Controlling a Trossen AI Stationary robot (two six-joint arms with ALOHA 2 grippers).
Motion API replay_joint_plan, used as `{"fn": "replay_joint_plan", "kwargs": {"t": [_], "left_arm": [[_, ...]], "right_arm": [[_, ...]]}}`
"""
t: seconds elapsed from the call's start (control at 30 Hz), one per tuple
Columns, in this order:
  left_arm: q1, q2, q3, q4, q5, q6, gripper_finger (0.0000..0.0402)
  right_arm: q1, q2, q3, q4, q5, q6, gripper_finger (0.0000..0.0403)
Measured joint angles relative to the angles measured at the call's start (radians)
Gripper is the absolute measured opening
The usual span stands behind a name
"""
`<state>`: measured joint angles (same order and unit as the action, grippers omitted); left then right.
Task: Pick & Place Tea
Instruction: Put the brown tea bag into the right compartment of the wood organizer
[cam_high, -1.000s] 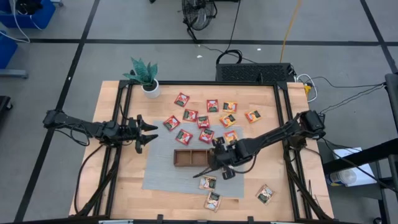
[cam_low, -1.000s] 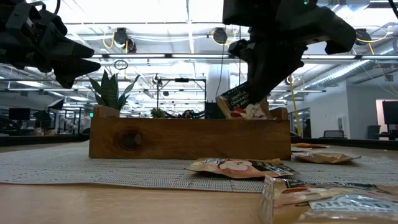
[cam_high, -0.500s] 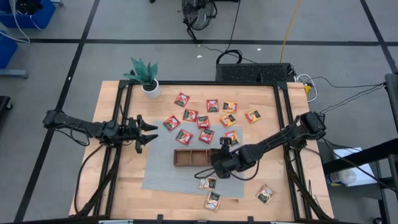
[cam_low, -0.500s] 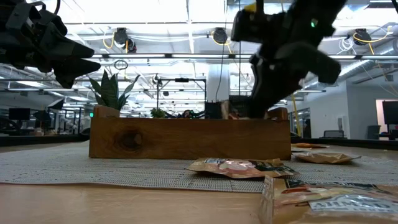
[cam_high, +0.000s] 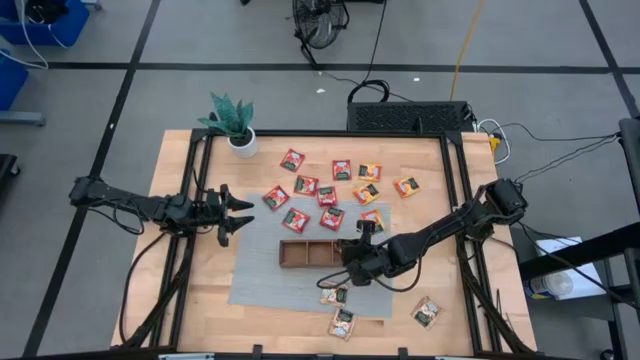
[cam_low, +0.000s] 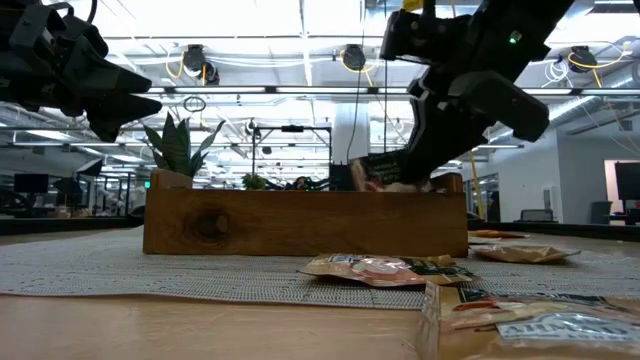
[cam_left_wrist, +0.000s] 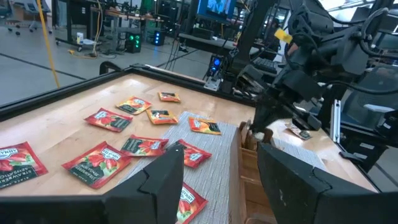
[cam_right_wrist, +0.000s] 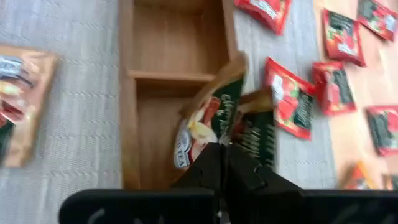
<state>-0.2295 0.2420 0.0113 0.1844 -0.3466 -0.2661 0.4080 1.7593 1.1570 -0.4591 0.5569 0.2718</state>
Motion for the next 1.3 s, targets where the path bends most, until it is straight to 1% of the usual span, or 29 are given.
{"fn": "replay_joint_plan", "kwargs": {"t": [0.1,0.43,0.93,1.07,1.23,1.3], "left_arm": [[0.000,0.000,0.000,0.000,0.000,0.000,0.0205],[0.000,0.000,0.000,0.000,0.000,0.000,0.0205],[0.000,0.000,0.000,0.000,0.000,0.000,0.0205],[0.000,0.000,0.000,0.000,0.000,0.000,0.0205],[0.000,0.000,0.000,0.000,0.000,0.000,0.0205],[0.000,0.000,0.000,0.000,0.000,0.000,0.0205]], "right_arm": [[0.000,-0.013,0.000,-0.012,0.041,-0.002,0.0000],[0.000,-0.016,0.000,-0.024,0.043,0.029,0.0004],[-0.002,-0.016,0.000,-0.024,0.052,0.026,0.0091],[-0.002,-0.021,0.000,-0.025,0.052,0.000,0.0101],[-0.002,-0.068,0.000,-0.023,0.076,-0.022,0.0102],[-0.002,-0.089,0.000,-0.011,0.068,-0.047,0.0102]]}}
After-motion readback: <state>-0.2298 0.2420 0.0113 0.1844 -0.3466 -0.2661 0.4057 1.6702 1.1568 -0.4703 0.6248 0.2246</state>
